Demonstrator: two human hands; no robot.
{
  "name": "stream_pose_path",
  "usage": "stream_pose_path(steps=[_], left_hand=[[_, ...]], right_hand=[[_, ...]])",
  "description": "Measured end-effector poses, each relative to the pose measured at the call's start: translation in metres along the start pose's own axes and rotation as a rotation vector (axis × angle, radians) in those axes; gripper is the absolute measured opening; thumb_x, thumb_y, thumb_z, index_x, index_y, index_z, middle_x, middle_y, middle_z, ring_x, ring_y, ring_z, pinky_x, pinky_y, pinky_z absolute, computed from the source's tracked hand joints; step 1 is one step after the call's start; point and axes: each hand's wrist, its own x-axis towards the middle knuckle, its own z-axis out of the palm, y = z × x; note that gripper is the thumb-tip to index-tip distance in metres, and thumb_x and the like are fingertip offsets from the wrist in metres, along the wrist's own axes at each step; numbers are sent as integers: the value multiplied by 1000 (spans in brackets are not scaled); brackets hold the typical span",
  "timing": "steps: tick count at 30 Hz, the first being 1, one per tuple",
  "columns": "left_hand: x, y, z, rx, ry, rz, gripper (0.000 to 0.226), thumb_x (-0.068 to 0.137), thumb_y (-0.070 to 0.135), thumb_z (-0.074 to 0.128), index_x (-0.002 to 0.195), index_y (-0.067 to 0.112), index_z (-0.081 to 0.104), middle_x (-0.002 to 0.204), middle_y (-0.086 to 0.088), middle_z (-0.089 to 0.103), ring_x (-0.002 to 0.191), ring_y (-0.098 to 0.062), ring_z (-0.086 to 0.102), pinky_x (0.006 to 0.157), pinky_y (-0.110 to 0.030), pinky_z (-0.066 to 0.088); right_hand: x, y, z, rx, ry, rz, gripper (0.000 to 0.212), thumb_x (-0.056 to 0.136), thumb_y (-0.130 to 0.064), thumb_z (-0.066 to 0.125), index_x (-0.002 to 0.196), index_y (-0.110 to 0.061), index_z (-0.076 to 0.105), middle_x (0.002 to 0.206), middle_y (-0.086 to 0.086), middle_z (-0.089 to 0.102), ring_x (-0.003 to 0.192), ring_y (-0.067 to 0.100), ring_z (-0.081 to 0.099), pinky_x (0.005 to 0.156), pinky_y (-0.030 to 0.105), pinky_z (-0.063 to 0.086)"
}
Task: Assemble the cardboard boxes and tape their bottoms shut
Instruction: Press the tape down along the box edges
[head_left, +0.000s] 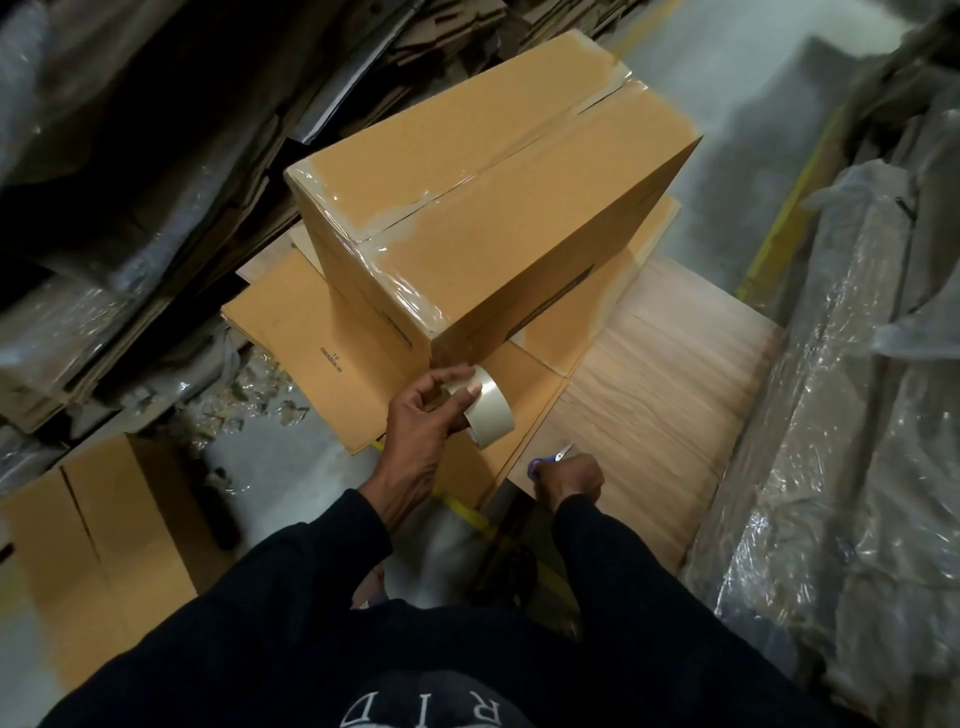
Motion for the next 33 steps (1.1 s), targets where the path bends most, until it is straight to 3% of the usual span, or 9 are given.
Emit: stream_pose_path(steps=[4, 8, 12, 16, 20, 23, 27, 33], left_hand=[[2, -2, 1, -53, -24, -38, 25, 95, 13, 74, 120, 8, 73, 139, 0, 65, 107, -18, 74, 74, -33, 63], [2, -6, 3, -120, -16, -69, 27, 96, 15, 73, 122, 8, 73, 133, -9, 68, 101, -21, 75, 72, -35, 63], [0, -10, 6, -147, 6, -88, 30, 97, 21, 74, 124, 8, 73, 127, -14, 71, 100, -23, 73, 73, -37, 62], [-1, -11, 10, -153, 22, -80, 31, 99, 29, 72, 123, 8, 72, 118, -13, 73, 97, -25, 71, 77, -43, 60], [-2, -8, 15, -153, 27, -81, 33, 100, 31, 71, 122, 6, 71, 107, -8, 73, 92, -22, 69, 70, -37, 60], [-3, -7, 18, -172, 16, -73, 37, 100, 29, 69, 125, 2, 68, 108, -9, 72, 90, -21, 69, 69, -35, 60], [-4, -7, 20, -207, -5, -71, 32, 103, 26, 64, 125, 3, 69, 107, -7, 74, 91, -18, 70, 72, -34, 60], [-4, -6, 23, -226, -17, -69, 28, 102, 26, 63, 122, 8, 72, 110, -8, 74, 95, -18, 70, 76, -35, 62]], right_hand=[[-30, -12, -35, 525, -309, 66, 14, 98, -3, 68, 112, -3, 69, 87, 15, 73, 63, 20, 66, 65, 38, 59], [-56, -57, -85, 583, -519, -281, 24, 104, 0, 57, 126, -9, 62, 109, 20, 73, 77, 23, 76, 69, 34, 61], [-75, -115, -134, 228, -737, -691, 32, 101, -7, 67, 131, -16, 62, 111, 17, 78, 93, 38, 79, 78, 41, 66], [-89, -179, -164, -346, -879, -923, 31, 92, -12, 79, 120, -13, 69, 102, 16, 76, 89, 31, 78, 78, 36, 65], [-94, -235, -158, -864, -894, -917, 35, 82, -30, 90, 109, -22, 70, 110, 5, 74, 96, 28, 76, 79, 35, 65], [-102, -265, -143, -1092, -896, -896, 39, 82, -31, 89, 112, -21, 67, 114, 8, 74, 96, 27, 75, 83, 39, 65], [-116, -286, -121, -1257, -896, -882, 41, 84, -31, 88, 116, -16, 68, 107, 12, 77, 84, 20, 74, 72, 29, 61], [-128, -290, -105, -1310, -880, -904, 36, 85, -31, 87, 112, -15, 69, 100, 11, 79, 78, 18, 74, 67, 27, 60]])
